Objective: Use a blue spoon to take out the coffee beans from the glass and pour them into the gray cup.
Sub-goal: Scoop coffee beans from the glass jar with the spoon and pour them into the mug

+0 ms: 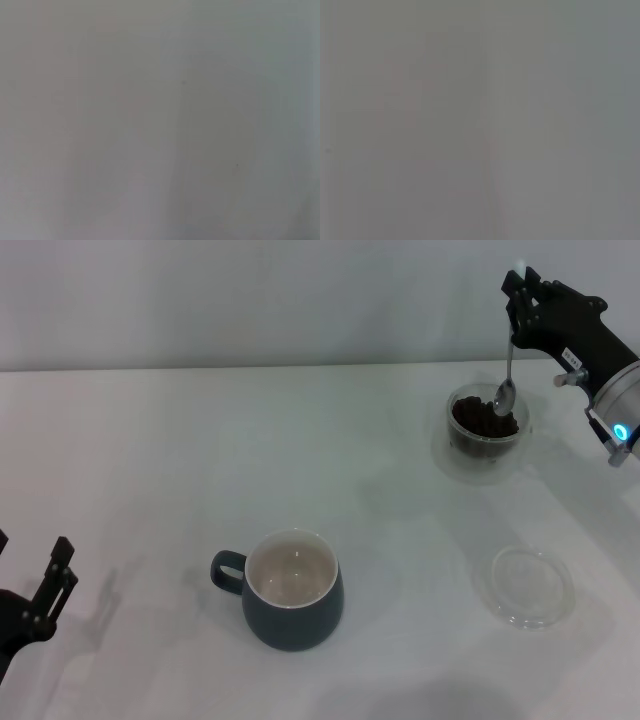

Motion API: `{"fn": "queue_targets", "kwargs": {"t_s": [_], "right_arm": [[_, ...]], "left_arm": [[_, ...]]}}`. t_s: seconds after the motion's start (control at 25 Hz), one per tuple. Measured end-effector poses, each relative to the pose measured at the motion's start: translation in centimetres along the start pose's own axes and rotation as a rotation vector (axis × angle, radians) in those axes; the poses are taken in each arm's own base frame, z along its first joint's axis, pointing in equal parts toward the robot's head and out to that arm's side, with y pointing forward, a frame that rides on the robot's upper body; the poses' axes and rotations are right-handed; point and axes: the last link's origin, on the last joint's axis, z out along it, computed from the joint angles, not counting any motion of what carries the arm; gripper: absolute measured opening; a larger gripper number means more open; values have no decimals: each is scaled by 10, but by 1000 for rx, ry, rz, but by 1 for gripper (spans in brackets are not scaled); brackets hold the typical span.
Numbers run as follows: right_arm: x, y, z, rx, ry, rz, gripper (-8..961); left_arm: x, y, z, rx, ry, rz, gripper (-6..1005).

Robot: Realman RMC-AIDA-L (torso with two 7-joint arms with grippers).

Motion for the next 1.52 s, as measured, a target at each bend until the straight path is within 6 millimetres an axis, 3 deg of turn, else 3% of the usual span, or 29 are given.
{"fn": "queue_targets", "kwargs": {"t_s": [0.96, 1.52], "right_arm": [[17, -14, -5, 101, 97, 42, 144], [23, -14, -10, 114, 113, 198, 143]], "left_arm": [[-1, 0, -1, 5, -4, -3, 736], [-1, -1, -3, 7, -5, -2, 736]]}}
